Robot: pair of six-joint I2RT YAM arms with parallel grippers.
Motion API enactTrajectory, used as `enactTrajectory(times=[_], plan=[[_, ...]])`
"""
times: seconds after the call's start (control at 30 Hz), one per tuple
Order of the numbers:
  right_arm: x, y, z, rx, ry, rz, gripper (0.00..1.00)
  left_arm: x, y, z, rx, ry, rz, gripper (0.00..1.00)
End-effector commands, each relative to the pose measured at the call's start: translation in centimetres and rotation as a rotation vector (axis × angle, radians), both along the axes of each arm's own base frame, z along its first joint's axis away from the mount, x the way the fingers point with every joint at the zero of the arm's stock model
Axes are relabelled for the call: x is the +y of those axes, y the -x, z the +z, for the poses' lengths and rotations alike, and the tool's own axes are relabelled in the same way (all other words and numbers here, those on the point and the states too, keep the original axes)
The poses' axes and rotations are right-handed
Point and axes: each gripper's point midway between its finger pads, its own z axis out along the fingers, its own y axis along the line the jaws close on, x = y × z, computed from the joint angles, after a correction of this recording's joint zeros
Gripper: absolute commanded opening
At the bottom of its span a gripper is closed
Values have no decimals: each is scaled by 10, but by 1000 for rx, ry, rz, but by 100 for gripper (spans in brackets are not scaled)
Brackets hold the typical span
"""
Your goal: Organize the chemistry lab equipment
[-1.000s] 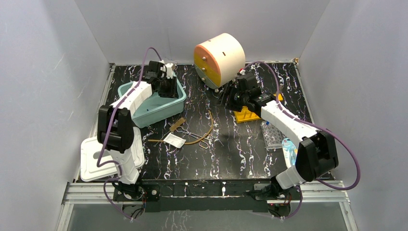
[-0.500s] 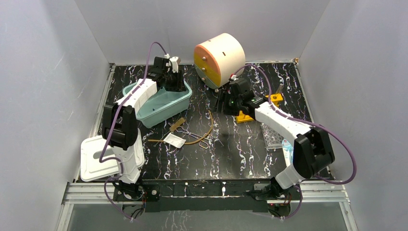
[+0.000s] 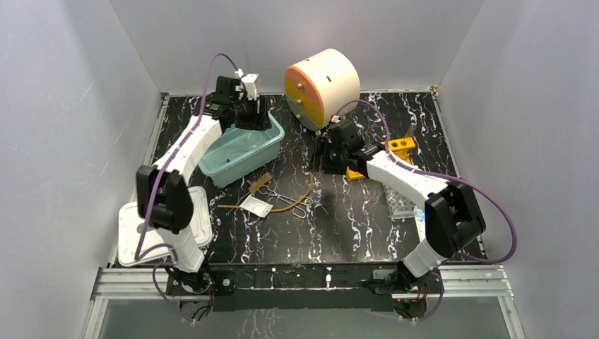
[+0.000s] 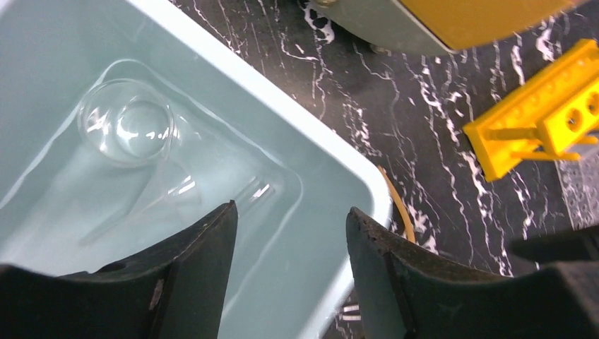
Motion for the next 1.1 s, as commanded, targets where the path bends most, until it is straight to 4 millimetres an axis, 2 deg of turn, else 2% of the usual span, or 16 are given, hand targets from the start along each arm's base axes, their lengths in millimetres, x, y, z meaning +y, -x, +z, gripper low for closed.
enactTrajectory(times=[0.0,0.07,0.1,0.3,0.37,0.4,0.47,0.6,0.73,0.87,1.07], plan=[[0,-9,25,-49,-32,-48,69,2,55,73,-163,-15,-123,59],[-6,-11,24,-57,-18,-80,69,1,82,81,-214,-54,-184,61],[-8,-10,24,-58,-16,-93,69,1,94,76,-221,-77,-210,61],[-18,-6,17,-49,2,-142,69,7,160,35,-189,-145,-340,63],[-21,-3,12,-34,6,-152,69,14,180,9,-170,-200,-386,63],[-21,-2,11,-28,7,-155,69,19,184,-1,-159,-227,-385,62],[-22,0,9,-19,8,-159,69,30,184,-19,-136,-294,-360,55],[-25,3,8,-19,12,-161,69,51,171,-43,-63,-420,-219,39],[-28,3,10,-36,8,-173,69,59,166,-63,-17,-499,-161,30],[-30,2,10,-40,10,-186,69,64,163,-86,5,-575,-147,29],[-31,0,8,-37,14,-204,69,77,155,-109,11,-660,-89,40]])
